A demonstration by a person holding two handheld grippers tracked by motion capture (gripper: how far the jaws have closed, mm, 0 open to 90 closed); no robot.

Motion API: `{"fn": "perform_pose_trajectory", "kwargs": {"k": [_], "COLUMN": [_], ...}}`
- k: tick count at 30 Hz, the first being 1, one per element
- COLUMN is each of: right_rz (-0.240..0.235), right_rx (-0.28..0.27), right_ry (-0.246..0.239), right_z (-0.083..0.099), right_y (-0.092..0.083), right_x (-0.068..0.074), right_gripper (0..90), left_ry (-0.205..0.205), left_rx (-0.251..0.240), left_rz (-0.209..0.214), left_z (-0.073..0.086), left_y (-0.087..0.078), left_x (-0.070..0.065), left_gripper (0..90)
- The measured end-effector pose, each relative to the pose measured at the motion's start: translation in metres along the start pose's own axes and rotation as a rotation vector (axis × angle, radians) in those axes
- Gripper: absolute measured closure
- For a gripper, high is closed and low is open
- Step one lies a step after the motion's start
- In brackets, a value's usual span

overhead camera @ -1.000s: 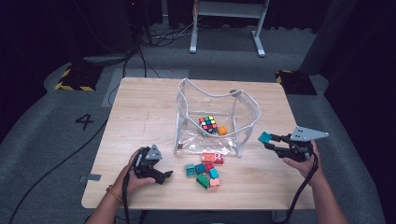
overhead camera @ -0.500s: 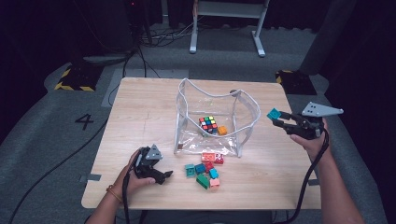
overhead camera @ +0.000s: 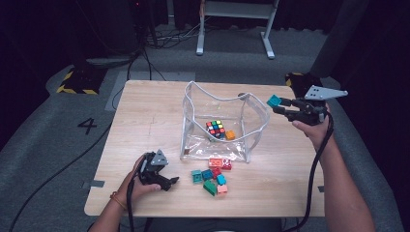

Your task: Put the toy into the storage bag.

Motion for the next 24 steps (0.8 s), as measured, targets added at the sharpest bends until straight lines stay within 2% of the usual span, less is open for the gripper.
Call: {"fn": "perform_pose_trajectory", "kwargs": {"k": [3,6,9,14,15,18,19,22,23,24], "right_rz": [-0.009,-0.020,-0.066,-0.101,-0.112,-0.127,-0.141,-0.157,-0.173,-0.173], "right_rx": [0.019,0.032,0.050,0.069,0.096,0.122,0.149,0.168,0.178,0.178], "right_ry": [-0.027,-0.028,-0.057,-0.093,-0.112,-0.140,-0.157,-0.170,-0.197,-0.197], "right_z": [-0.009,-0.014,-0.026,-0.037,-0.041,-0.045,-0.048,-0.051,-0.054,-0.054], "right_y": [0.010,0.017,0.032,0.045,0.053,0.062,0.071,0.080,0.089,0.089], "right_x": [0.001,0.003,0.008,0.015,0.019,0.023,0.027,0.031,0.037,0.037], "right_gripper": [59.7,59.6,59.6,59.7,59.6,59.6,59.7,59.6,59.7,59.7], "left_ry": [0.000,0.000,0.000,0.000,0.000,0.000,0.000,0.000,0.000,0.000], "left_rx": [0.000,0.001,0.001,0.000,0.001,0.000,0.000,0.000,0.000,0.000], "left_rz": [0.000,-0.001,-0.001,0.000,-0.001,0.000,0.000,0.000,0.000,0.001], "left_z": [0.000,0.000,0.000,0.000,0.000,0.000,0.000,0.000,0.000,0.000], "left_y": [0.000,0.000,0.000,0.000,0.000,0.000,0.000,0.000,0.000,0.000], "left_x": [0.000,0.000,0.000,0.000,0.000,0.000,0.000,0.000,0.000,0.000], "left_gripper": [5.8,5.8,5.8,5.8,5.8,5.8,5.8,5.7,5.8,5.8]}}
Point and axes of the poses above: each handheld gripper's, and its own axes: y roughly forward along the jaws, z roughly out of its underside, x roughly to its left, the point moved 4 cm from there along y, roughly forward along the jaws, and after that the axes turned 8 degrees about -z, right-handed, at the moved point
